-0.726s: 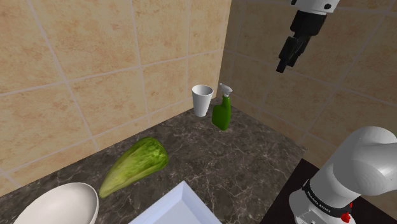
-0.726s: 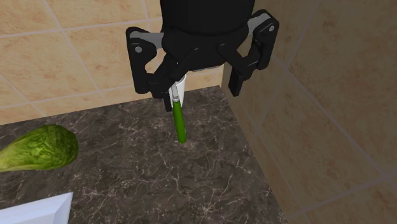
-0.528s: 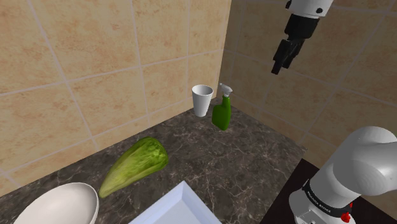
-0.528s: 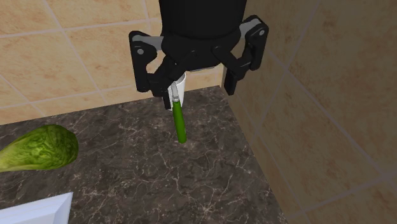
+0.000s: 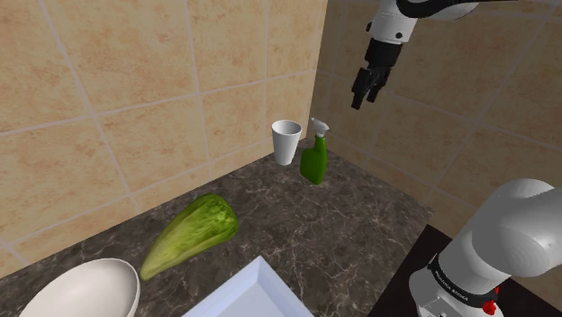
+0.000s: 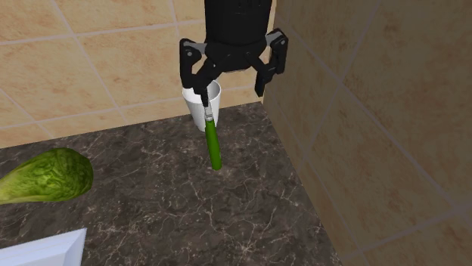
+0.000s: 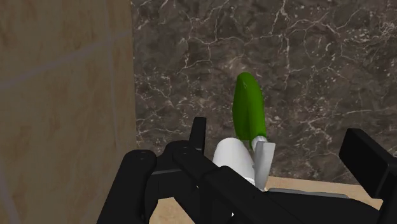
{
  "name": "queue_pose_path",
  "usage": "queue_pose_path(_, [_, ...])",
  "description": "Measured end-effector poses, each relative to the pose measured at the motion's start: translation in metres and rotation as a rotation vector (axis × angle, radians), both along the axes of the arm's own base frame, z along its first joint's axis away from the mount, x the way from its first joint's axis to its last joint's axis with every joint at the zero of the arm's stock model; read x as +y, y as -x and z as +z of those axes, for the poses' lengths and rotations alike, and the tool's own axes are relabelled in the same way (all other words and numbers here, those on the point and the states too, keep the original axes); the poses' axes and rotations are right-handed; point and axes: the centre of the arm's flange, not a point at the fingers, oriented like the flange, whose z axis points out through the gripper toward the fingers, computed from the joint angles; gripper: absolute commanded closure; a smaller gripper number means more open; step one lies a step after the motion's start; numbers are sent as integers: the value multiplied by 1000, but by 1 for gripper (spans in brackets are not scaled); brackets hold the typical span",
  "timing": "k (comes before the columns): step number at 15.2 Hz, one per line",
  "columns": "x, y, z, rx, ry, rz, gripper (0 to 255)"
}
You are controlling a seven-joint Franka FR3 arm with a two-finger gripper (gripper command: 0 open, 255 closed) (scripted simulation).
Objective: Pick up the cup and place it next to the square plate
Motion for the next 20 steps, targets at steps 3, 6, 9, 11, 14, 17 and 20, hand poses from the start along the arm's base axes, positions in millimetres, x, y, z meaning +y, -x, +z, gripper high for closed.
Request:
queue_pose_path(3, [-6,-37,-22,7,-14,6,0])
queue_pose_path(6, [-9,-72,-44,14,-27,12,0])
queue_pose_path(9, [-12,-104,-62,20,-41,17,0])
queue_pose_path(11, [-12,-130,-78,26,-50,21,0])
queue_pose_path(14, [-15,-162,-99,32,-64,27,0])
queue_pose_path(17, [-14,-196,-121,40,-77,33,0])
queue_pose_path(20, [-15,-234,-144,45,-91,39,0])
